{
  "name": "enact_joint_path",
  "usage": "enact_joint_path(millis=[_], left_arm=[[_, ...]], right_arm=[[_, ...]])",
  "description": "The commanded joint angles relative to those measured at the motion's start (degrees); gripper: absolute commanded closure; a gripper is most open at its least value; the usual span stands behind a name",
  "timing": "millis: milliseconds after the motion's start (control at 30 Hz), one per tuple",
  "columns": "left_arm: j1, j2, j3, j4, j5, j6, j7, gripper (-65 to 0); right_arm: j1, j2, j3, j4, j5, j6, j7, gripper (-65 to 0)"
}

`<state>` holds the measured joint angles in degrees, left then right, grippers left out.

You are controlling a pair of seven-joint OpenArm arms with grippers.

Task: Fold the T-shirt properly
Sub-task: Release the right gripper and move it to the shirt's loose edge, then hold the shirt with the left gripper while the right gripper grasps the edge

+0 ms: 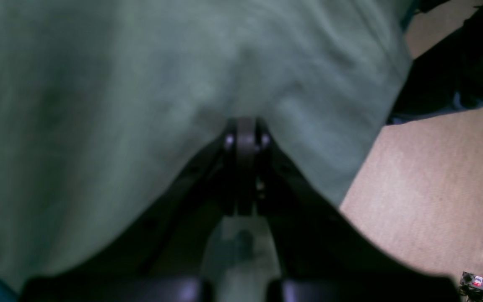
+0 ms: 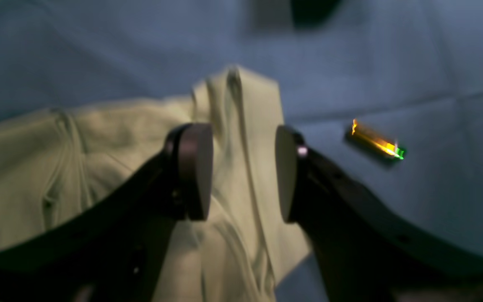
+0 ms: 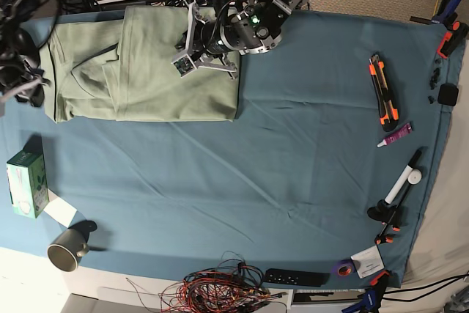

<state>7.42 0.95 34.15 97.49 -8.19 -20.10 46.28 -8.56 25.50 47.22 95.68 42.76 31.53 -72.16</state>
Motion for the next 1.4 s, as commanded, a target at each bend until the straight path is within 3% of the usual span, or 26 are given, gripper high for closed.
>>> enact_joint_path(millis=[0, 233, 433, 600, 867, 1000, 1133, 1367], left_arm=[[-0.4, 0.8, 0.2, 0.9, -0.8, -0.3, -1.1, 0.0], [-0.4, 0.8, 0.2, 0.9, -0.8, -0.3, -1.1, 0.0], [-0.4, 0.8, 0.2, 0.9, -0.8, -0.3, -1.1, 0.0], [-0.5, 0.8, 0.2, 0.9, -0.8, -0.7, -1.1, 0.0], [-0.5, 0.8, 0.2, 0.9, -0.8, -0.7, -1.1, 0.0], [-0.6, 0.8, 0.2, 0.9, -0.8, -0.7, -1.1, 0.0], [-0.9, 0.8, 0.2, 0.9, -1.0, -0.7, -1.1, 0.0], [-0.9, 0.8, 0.2, 0.9, -1.6, -0.7, -1.1, 0.0]], right_arm=[[0.7, 2.4, 0.1, -1.4, 3.1, 1.0, 0.7, -24.9], [3.0, 9.4, -0.2, -19.0, 14.6, 4.4, -4.3, -24.9], [5.9, 13.3, -0.2, -29.2, 17.7, 5.7, -5.1, -24.9], [11.2, 15.5, -0.3, -37.0, 17.3, 6.2, -5.4, -24.9], [17.9, 15.8, -1.7, -46.6, 11.5, 6.2, -4.5, -24.9], [17.9, 15.8, -5.0, -46.7, 7.3, 6.1, 0.7, -24.9], [17.9, 15.8, -10.2, -46.7, 2.1, 4.6, 2.2, -24.9], [18.3, 15.7, -19.1, -46.7, 5.3, 4.6, 2.2, -24.9]])
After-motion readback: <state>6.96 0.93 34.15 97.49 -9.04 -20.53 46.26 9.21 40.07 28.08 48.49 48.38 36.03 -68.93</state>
